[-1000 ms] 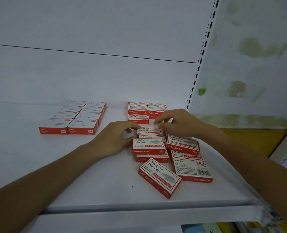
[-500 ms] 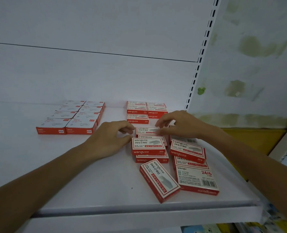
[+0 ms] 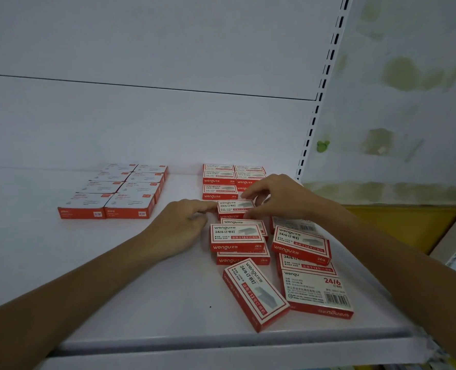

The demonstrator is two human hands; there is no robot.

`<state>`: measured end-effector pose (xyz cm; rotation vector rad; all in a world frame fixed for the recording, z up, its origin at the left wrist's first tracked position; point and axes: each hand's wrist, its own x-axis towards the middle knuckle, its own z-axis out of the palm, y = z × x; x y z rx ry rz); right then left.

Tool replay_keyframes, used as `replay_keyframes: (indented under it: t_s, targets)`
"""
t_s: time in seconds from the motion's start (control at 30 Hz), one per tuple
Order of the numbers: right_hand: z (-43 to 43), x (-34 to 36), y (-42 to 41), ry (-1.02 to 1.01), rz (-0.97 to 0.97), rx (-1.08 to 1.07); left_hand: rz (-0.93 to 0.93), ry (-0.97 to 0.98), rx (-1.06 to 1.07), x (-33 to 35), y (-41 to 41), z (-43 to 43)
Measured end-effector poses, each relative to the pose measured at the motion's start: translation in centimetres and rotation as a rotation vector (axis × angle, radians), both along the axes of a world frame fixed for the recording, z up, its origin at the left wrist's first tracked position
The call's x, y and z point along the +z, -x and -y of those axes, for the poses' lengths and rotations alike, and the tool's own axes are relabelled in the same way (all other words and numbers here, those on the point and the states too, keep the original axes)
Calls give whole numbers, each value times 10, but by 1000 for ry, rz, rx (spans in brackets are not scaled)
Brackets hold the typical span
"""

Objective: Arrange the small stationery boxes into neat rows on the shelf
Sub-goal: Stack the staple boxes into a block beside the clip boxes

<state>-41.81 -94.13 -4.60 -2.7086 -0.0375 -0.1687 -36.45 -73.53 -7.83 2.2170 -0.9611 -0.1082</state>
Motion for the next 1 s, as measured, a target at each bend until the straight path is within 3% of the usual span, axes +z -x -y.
replay_keyframes:
  t_s: [0.1, 0.23, 0.37, 1.0]
  targets:
    - [0, -3, 2, -16, 176, -9, -6, 63, 1, 2, 2, -1]
    - [0, 1, 7, 42, 487, -16, -138, 299, -3, 8, 7, 0]
    - [-4, 6, 14, 74, 685, 8, -203, 344, -66, 7, 13, 4]
    - [-2, 1, 18, 93, 719, -32, -233, 475, -249, 13, 23, 5]
